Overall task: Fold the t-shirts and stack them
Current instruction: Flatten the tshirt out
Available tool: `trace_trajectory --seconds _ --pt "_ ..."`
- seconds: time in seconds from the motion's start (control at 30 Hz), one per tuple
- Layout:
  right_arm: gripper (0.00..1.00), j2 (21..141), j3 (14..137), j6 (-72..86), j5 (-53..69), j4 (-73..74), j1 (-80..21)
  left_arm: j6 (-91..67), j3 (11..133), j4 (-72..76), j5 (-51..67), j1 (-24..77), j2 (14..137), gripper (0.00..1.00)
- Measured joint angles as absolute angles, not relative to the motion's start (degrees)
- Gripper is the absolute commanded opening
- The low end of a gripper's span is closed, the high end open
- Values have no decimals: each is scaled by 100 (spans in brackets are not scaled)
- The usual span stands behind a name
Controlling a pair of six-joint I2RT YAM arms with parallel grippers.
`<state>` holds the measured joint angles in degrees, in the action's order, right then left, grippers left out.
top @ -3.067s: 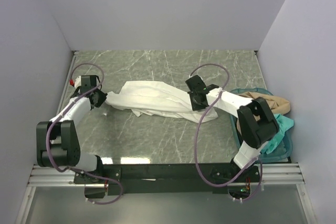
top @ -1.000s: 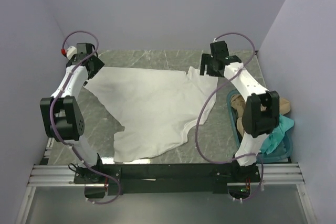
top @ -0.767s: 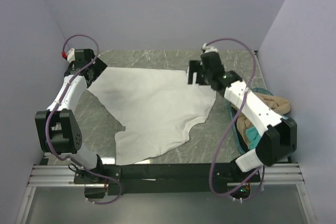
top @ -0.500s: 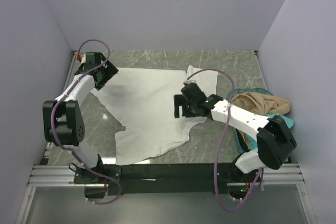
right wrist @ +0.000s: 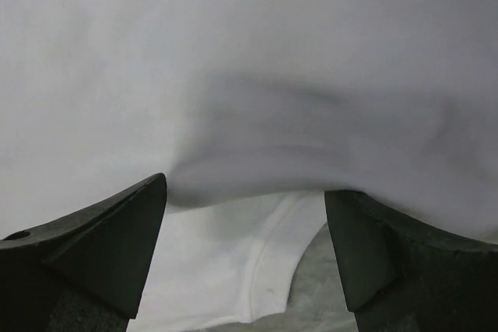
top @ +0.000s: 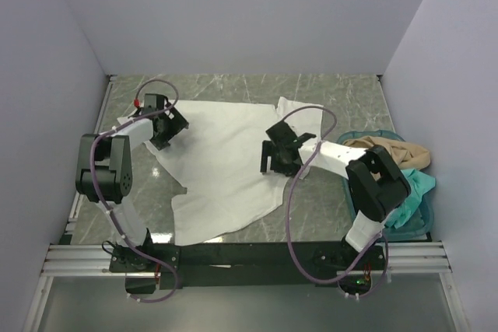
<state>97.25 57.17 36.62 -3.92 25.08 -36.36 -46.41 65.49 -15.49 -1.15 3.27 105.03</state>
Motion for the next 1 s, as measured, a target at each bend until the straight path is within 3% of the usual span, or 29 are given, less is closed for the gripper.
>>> trace_trajectory --seconds 0.17,0.53,0.63,0.87,1.0 --pt "88 10381 6523 3489 -228 2687 -2840 -4941 5730 -1138 -357 674 9911 99" --pt "84 12274 9373 2797 207 3892 -1391 -5964 4751 -1608 -932 2438 8868 100" --pt "84 12287 9408 2676 242 4010 -1358 -6136 4751 -2067 -1024 2801 8722 99" --pt "85 12112 9570 2447 -27 4495 -1396 -6401 4943 -3297 -1925 2628 7990 99" --pt "86 11142 9386 2368 -239 4506 -1435 -6576 5035 -3634 -2324 2130 7275 100"
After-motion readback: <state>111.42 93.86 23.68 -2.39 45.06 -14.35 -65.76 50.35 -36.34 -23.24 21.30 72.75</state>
